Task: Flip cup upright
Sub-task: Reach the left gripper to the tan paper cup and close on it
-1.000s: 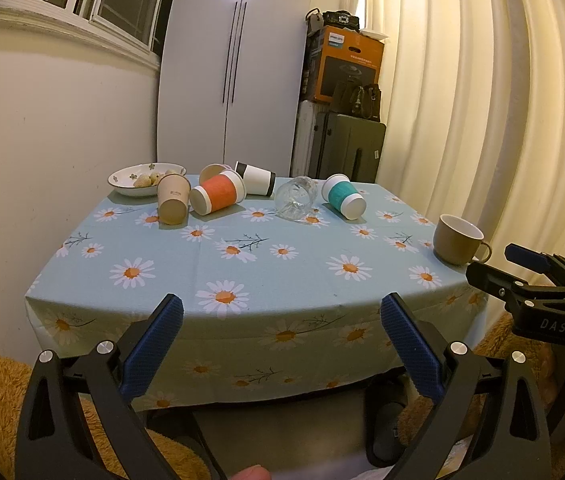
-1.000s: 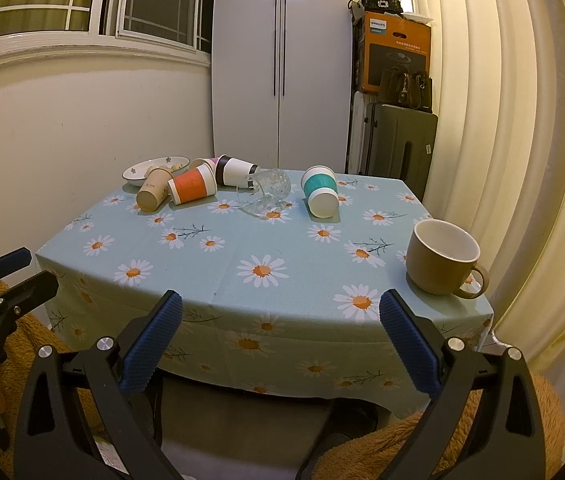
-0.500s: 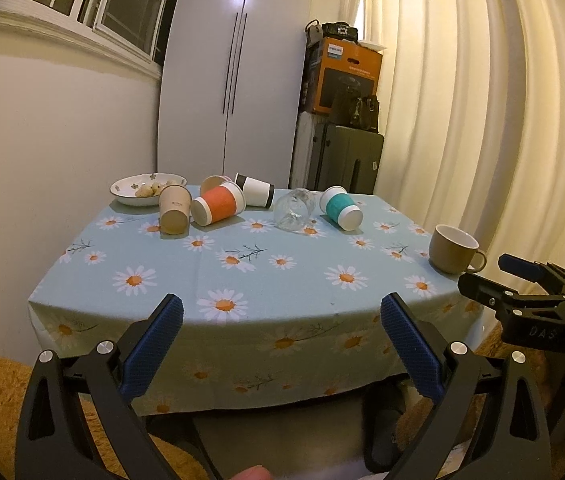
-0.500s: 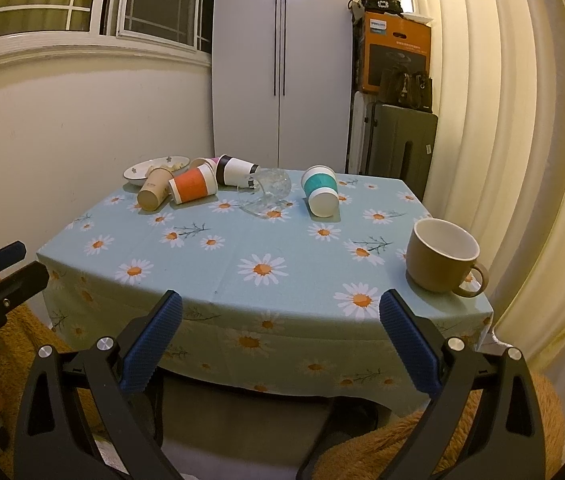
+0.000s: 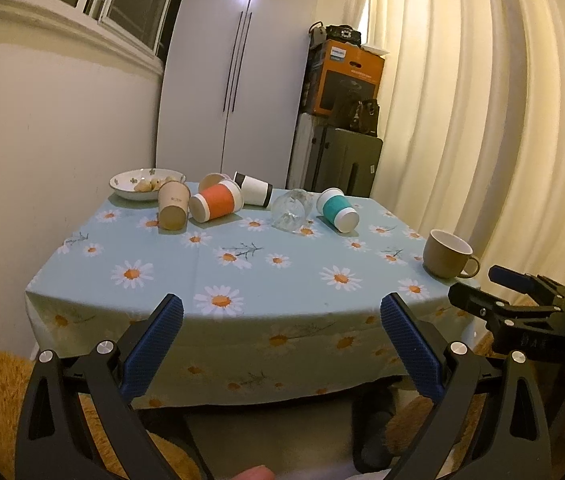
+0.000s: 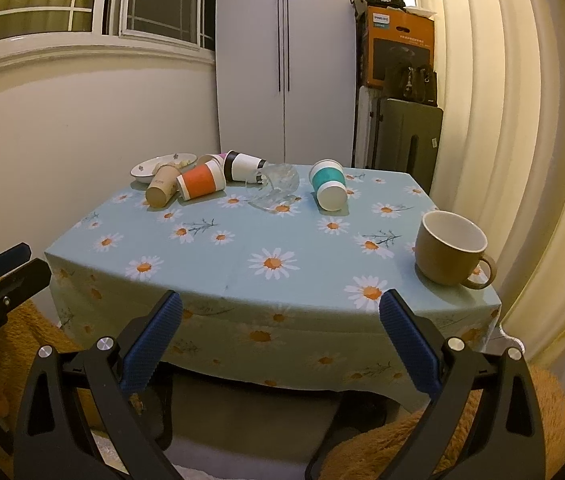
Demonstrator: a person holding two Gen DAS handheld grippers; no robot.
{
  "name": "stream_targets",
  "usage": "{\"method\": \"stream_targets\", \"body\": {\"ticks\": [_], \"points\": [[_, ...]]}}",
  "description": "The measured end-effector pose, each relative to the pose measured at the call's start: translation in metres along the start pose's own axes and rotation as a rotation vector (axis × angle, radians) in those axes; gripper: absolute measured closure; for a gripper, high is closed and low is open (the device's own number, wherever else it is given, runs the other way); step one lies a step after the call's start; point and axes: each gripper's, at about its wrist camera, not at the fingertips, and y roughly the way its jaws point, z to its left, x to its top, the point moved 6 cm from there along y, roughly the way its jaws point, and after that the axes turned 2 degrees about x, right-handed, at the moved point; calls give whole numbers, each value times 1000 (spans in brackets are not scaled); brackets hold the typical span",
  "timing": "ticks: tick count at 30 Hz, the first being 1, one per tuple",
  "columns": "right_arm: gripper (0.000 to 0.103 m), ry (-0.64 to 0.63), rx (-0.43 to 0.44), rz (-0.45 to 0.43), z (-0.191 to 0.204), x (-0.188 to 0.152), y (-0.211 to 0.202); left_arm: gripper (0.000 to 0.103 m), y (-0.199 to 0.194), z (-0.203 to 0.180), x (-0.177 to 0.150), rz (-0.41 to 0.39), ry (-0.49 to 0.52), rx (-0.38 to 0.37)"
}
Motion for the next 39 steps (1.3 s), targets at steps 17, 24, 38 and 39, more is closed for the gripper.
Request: {"method": "stream_targets", "body": {"ticks": [17,24,38,39], "points": [[5,104,113,141,-8,19,45,7,32,26,13,157,-113,-57],[5,128,167,170,-13,67,96,7,85,64,52,253,-181,-40],[11,186,369,283,8,141,196,8,214,144,112,443,-257,15],[11,188,378,291,10,143,200,8,221,149,115,448,-253,23]]}}
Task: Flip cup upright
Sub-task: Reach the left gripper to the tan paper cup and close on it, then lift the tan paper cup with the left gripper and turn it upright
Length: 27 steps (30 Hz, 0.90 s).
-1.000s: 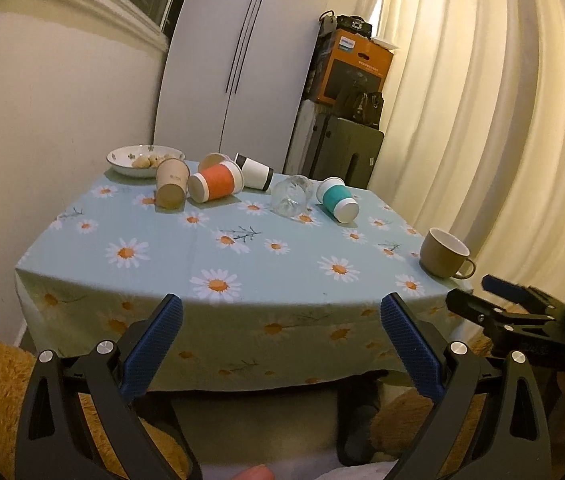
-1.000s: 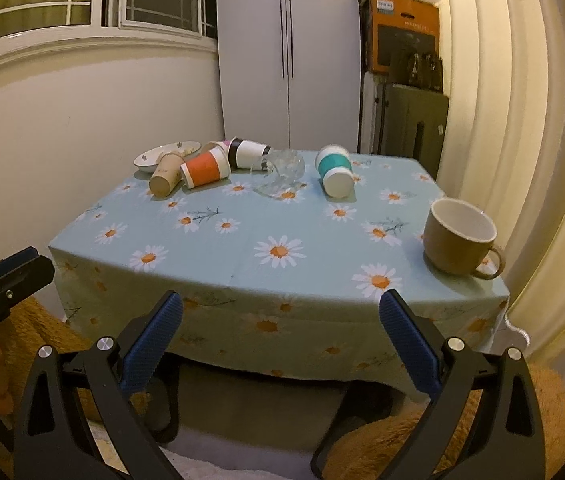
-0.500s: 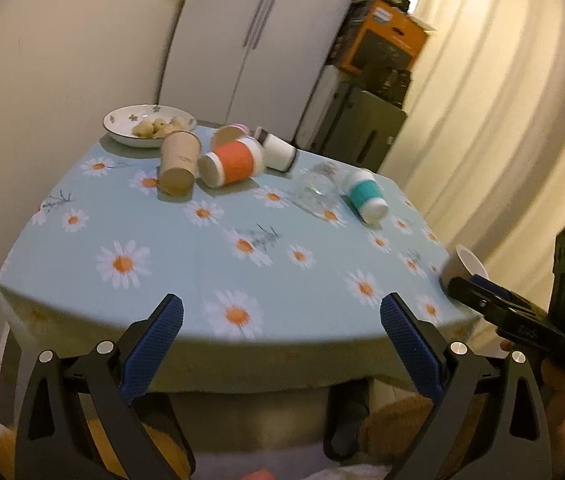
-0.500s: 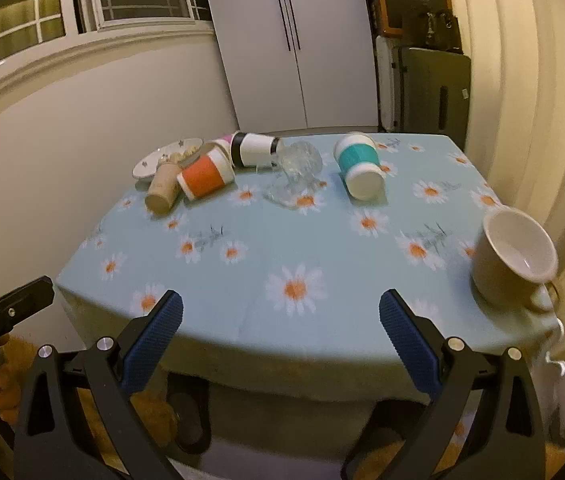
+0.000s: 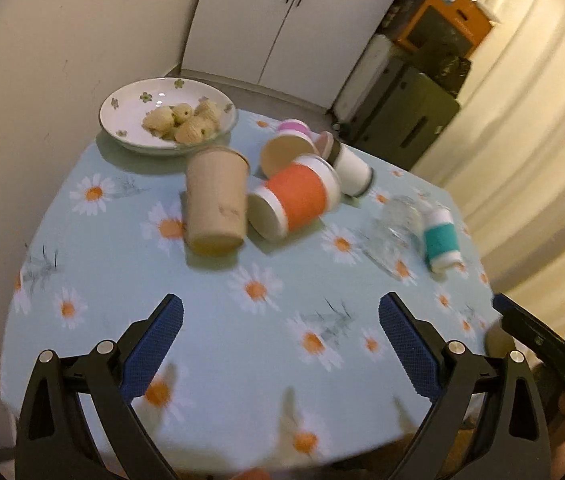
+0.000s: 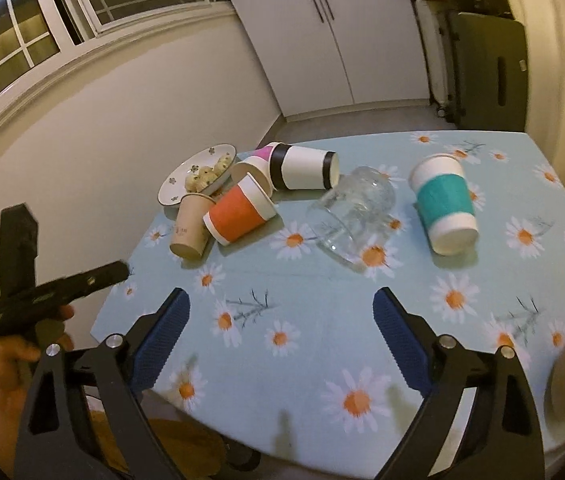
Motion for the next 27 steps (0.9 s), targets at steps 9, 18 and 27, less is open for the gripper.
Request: {"method": "stream_targets", "body": {"ticks": [9,18,27], "points": [[14,75,86,89,-1,22,33,13,74,41,47,158,-30,13],[14,124,128,149,-17,17,48,26,109,55,58,242,19,87],[14,119,130,156,-19,16,46,33,123,60,57,285,16,101]]}}
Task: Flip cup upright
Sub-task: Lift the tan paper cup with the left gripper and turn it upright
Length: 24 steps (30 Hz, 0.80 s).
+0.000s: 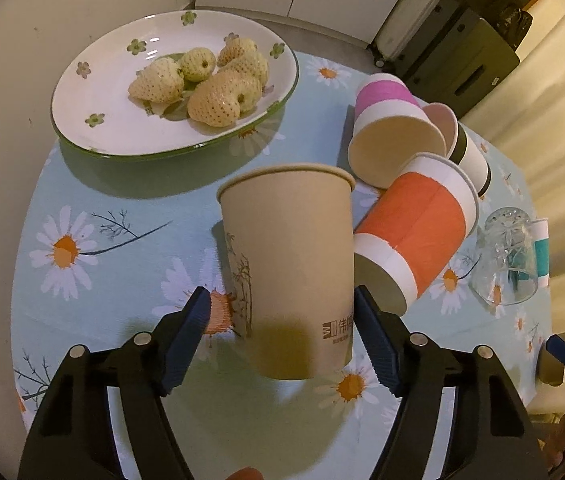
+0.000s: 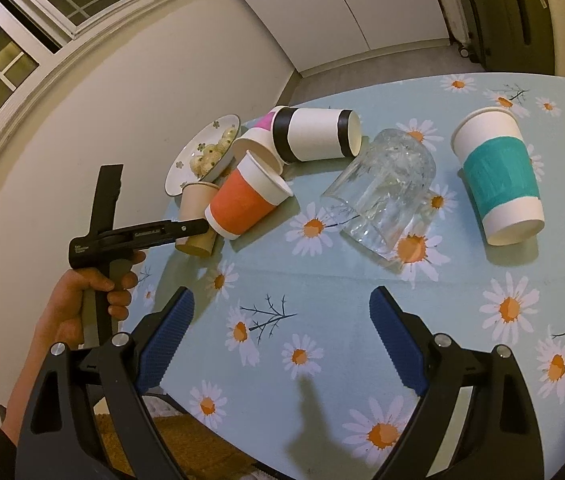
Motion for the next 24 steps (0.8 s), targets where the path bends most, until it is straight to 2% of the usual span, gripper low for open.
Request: {"method": "stream_targets", "body": {"ticks": [2,4,5,16,20,24], "points": [[14,0,-1,2,0,-1,0,35,2,0,-1,2,-2,2],[14,-1,-2,0,0,-1,-1,47,3,0,-1,6,-6,0],[14,0,-2,0,-1,-1,-1,48,3,-1,-1,3,-8,0],[14,18,17,-2,-3,-6,-8,49,-25,-7,-2,-37,-5,24],[14,24,33,4,0,-10,-14,49,-45,-12,-10,-66,-15,27],[14,24,46,1,3,-15,-26,49,-65,-31,-32,-75,-9,22]]}}
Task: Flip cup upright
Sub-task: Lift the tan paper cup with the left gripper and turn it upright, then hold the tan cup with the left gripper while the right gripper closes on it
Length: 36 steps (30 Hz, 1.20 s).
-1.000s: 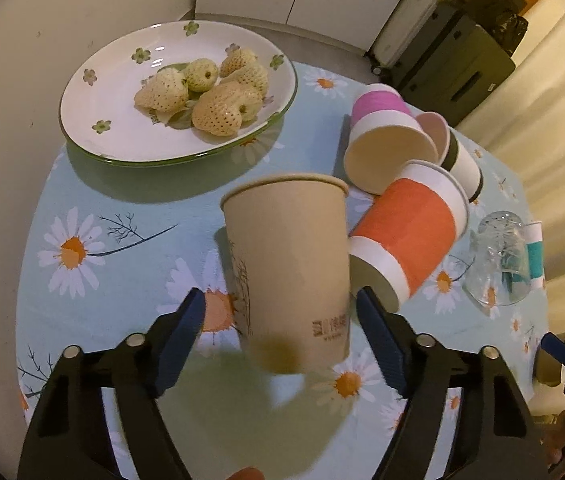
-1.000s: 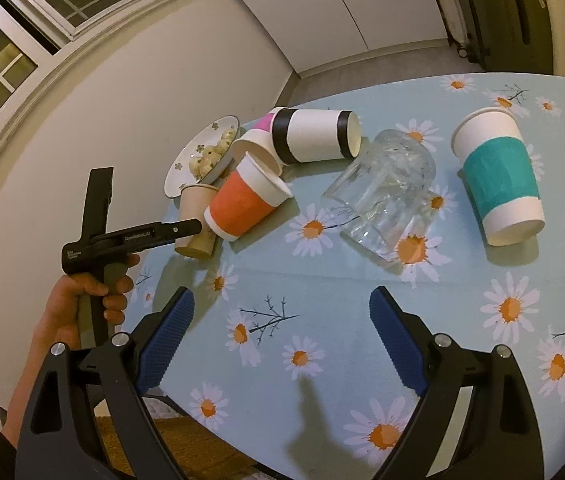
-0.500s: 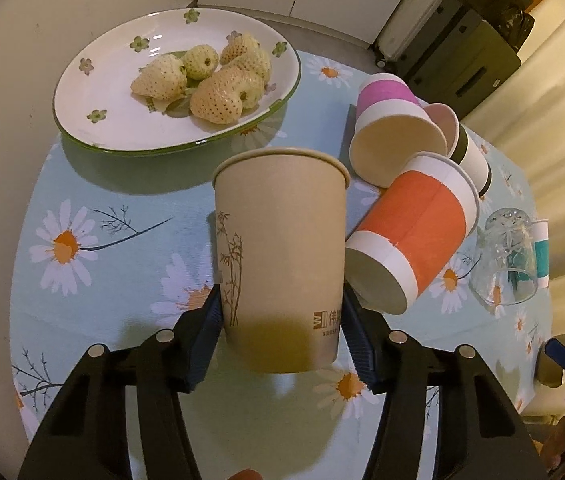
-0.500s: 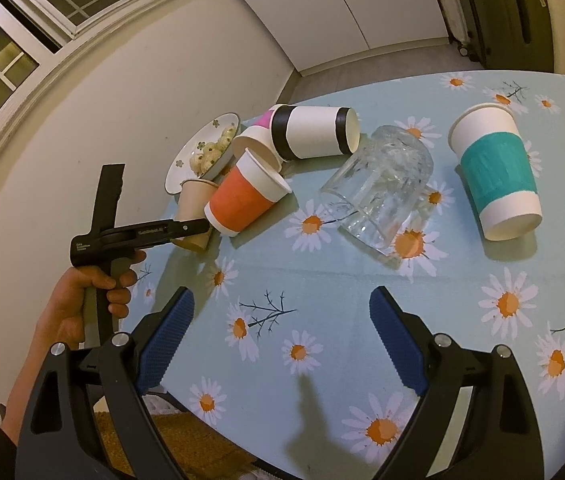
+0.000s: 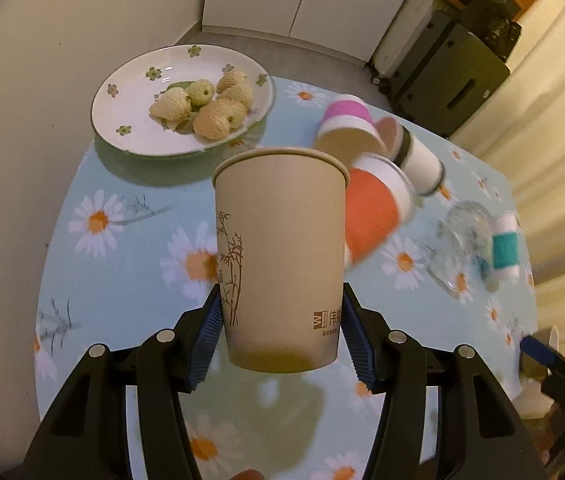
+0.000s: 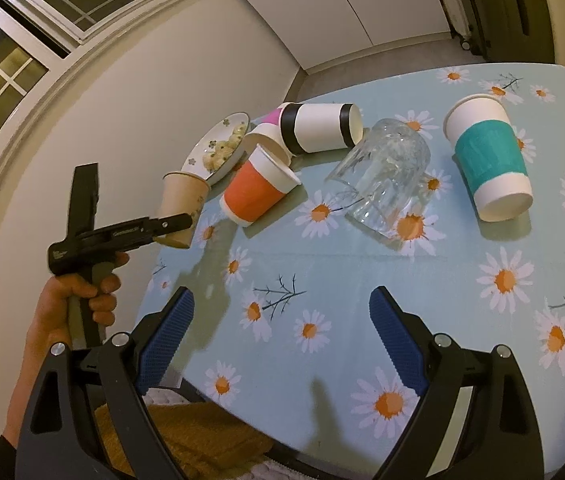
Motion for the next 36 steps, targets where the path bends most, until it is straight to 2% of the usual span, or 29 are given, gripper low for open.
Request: {"method": "stream_targets", "body": {"ticks": [8,16,18,21,32,33,36], "points": [[14,45,74,19,0,-19,-22,49,-28,-57,-51,11,56,-37],[14,157,138,42,-21,-37,-36,49,-5,-113,-104,77,110,-93],[14,167,132,54,-26,-39,-39,49,6,-124,-116,108,109,-98],[14,149,71,33,-29,-40,-46,49,16,-138,-128,130,114,-93],[14,172,71,64,-37,-40,-41,47,28,-146,-141,132,132,-49],[14,170,68,64,-37,-40,-41,46,29,-146,-141,131,133,-46],[14,177,67,71,-38,-39,-39,28,28,-145,-140,122,125,-49]]}}
